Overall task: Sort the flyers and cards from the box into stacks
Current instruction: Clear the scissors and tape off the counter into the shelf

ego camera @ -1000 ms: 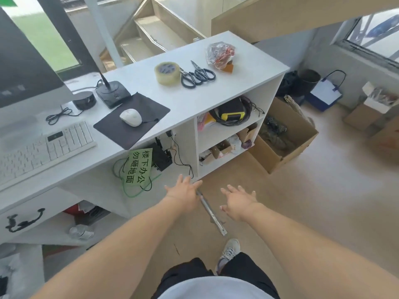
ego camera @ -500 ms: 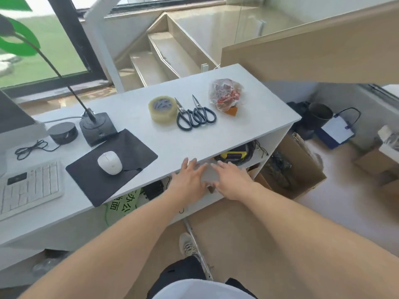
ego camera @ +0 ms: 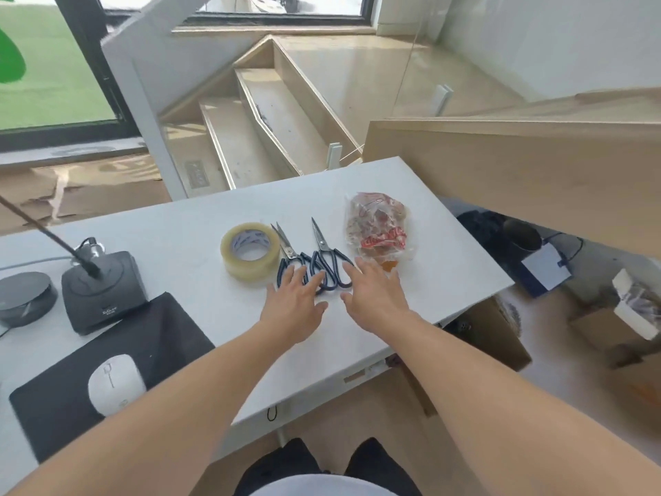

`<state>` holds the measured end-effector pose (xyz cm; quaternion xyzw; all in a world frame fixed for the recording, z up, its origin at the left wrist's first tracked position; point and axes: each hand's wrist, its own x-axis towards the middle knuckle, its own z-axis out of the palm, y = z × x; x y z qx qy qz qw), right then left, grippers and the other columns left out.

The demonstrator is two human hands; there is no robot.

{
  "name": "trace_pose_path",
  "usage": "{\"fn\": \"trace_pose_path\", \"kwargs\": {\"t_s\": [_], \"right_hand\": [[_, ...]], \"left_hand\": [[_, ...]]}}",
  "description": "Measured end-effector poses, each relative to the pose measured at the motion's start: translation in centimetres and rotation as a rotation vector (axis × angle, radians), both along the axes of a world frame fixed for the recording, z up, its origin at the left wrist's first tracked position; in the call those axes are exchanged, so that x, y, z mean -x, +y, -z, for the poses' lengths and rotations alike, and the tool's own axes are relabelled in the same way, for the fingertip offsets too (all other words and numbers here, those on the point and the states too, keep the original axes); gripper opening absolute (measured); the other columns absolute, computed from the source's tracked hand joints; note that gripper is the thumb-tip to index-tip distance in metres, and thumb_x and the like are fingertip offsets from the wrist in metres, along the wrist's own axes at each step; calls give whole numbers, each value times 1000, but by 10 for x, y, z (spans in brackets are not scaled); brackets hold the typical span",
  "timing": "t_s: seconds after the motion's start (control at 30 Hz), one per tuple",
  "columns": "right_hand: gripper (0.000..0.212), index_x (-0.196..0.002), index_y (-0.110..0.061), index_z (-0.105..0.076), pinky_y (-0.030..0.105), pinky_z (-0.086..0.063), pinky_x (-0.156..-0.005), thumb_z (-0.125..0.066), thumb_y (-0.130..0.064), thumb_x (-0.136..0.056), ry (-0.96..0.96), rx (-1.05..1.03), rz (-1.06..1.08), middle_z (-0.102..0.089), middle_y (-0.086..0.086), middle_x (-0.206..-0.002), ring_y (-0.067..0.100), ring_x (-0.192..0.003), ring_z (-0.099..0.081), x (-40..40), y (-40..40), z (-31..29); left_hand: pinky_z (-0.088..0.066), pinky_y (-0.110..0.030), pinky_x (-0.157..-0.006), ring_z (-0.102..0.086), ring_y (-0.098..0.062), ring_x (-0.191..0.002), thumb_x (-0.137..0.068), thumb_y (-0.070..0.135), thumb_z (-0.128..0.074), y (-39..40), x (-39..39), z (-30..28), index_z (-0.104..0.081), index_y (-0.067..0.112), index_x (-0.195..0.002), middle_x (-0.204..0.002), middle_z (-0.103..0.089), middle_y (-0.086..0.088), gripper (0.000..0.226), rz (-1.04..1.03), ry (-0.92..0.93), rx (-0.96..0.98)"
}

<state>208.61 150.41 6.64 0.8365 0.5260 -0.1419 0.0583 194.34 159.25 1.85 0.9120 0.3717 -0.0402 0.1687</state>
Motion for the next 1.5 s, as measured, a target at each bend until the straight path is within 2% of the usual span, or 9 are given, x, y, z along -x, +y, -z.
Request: {"fn": "trace_pose_path", "kwargs": {"t_s": [0.2,0.3,0.4,0.5,0.7,0.87,1.03,1.23,1.5], "right_hand": [[45,-143,-21,-52,39,-42,-105,-57,-29,-99,113,-104,-105,-54,4,-138,26,-129,-48,-32,48,5],[32,-125,-17,-62,36,-50,-89,-63,-30,-96,243,-65,-23,-65,6,-115,29,-113,-60,-34,74,14],[26,-106,-16,-56,34,-48,-73,-71,-30,-90,305,6,2,-60,4,-98,30,-101,-64,-34,98,28],[35,-112,-12,-51,34,-44,-69,-73,-23,-87,326,30,-40,-61,8,-106,31,-100,-63,-35,115,35],[23,-101,-14,-51,35,-44,-66,-52,-4,-80,421,-91,-51,-62,6,-98,31,-88,-62,-43,125,43],[21,-93,-18,-48,36,-44,-66,-49,-5,-77,482,-134,-141,-59,1,-93,27,-83,-58,-38,126,41],[28,-99,-18,-51,40,-51,-76,-57,-4,-75,567,-142,-145,-52,2,-103,26,-91,-56,-45,128,42],[37,-122,-13,-45,37,-45,-81,-60,-25,-89,383,-80,-152,-45,7,-120,30,-111,-51,-43,126,52],[51,-127,-11,-42,39,-45,-86,-67,-29,-87,324,-69,-81,-47,12,-126,32,-119,-48,-32,123,52]], "left_hand": [[-37,-37,-102,-44,-27,-128,-97,30,-50,27,-37,4,-43,18,-142,-139,-50,-9,47,-251,-75,61],[-33,-34,-103,-45,-28,-127,-100,26,-50,32,-46,7,-39,13,-146,-137,-52,-11,49,-320,-113,136],[-36,-33,-103,-43,-25,-131,-98,26,-56,36,-49,9,-30,14,-152,-141,-48,-8,61,-451,-197,206],[-38,-31,-106,-44,-21,-132,-91,19,-63,38,-51,10,-28,20,-154,-141,-46,-2,72,-546,-268,239],[-37,-23,-102,-46,-13,-129,-87,4,-57,31,-62,10,-36,24,-152,-136,-48,7,71,-755,-480,272],[-51,-26,-84,-61,-8,-102,-83,4,-50,25,-71,9,-39,64,-115,-111,-58,16,69,-819,-606,302],[-57,-40,-90,-67,-12,-96,-87,5,-56,21,-65,14,-46,33,-138,-113,-52,27,59,-870,-606,322],[-44,-32,-99,-53,-19,-117,-89,13,-62,8,-52,22,-56,19,-135,-128,-58,4,47,-819,-402,28],[-52,-41,-97,-64,-21,-107,-88,7,-56,8,-40,13,-58,24,-130,-130,-60,6,45,-982,-495,377]]}}
